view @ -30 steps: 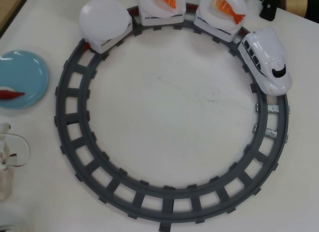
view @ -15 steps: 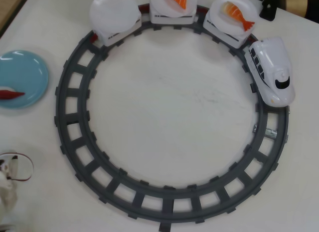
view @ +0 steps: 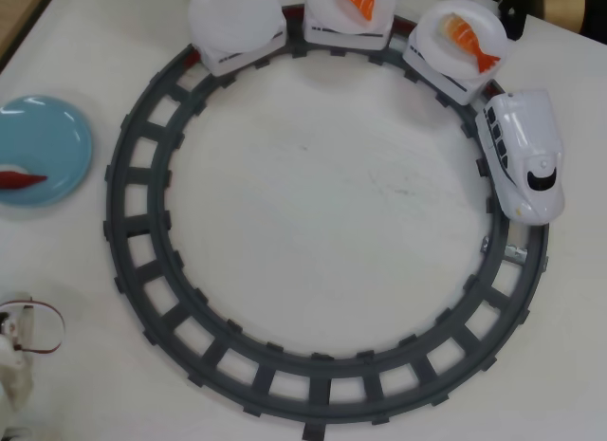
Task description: Pick up the sushi from the Shinkansen and put it on the blue dish
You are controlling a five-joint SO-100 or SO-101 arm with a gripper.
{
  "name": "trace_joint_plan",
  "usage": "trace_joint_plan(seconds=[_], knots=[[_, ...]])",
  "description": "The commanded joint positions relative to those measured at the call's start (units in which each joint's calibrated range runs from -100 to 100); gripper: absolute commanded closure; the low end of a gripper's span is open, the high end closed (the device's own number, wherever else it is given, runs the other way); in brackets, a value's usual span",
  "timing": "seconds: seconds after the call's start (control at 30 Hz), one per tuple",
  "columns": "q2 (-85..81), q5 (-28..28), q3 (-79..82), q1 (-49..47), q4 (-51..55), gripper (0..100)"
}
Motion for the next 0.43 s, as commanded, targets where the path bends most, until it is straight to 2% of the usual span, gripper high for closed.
trace_joint_plan(seconds=[0.0,0.4], knots=[[-0.5,-0.4,0.1,0.8,0.2,97],[-0.5,-0.4,0.1,0.5,0.2,97]])
